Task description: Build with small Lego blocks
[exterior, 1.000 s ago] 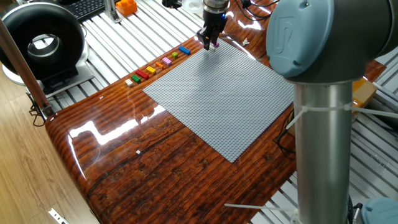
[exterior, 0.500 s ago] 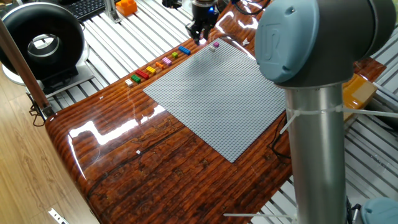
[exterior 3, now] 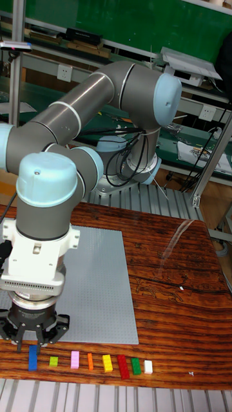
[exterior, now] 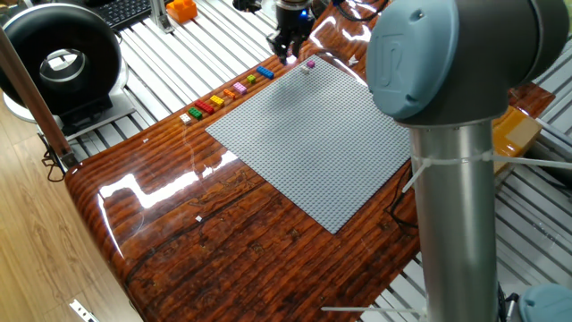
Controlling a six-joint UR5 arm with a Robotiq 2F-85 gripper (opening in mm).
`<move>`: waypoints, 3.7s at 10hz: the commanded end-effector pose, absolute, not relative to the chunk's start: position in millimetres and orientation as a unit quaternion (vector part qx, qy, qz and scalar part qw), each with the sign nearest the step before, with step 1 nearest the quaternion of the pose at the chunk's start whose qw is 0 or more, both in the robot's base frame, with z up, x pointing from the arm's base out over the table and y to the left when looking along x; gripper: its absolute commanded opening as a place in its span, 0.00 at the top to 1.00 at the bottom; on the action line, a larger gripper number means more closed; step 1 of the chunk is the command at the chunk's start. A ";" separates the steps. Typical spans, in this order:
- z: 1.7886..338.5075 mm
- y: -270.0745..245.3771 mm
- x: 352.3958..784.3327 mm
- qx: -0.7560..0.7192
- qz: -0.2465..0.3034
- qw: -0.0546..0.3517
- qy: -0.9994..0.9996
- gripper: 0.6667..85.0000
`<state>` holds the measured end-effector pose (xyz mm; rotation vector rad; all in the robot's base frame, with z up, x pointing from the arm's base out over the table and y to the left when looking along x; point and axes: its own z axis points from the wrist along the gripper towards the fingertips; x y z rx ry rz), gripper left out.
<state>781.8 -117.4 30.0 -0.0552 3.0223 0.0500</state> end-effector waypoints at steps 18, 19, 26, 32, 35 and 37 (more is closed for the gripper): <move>5.8 -117.9 766.5 -0.105 0.005 0.058 0.993 0.62; 5.8 -117.5 766.5 -0.104 0.006 0.058 0.993 0.62; 4.3 -115.0 767.8 -0.096 0.011 0.059 0.994 0.64; 3.6 -114.0 772.8 -0.094 0.011 0.062 0.994 0.64; 4.2 -116.4 775.5 -0.090 0.006 0.062 0.994 0.66; 4.0 -117.9 775.9 -0.087 0.003 0.062 0.994 0.72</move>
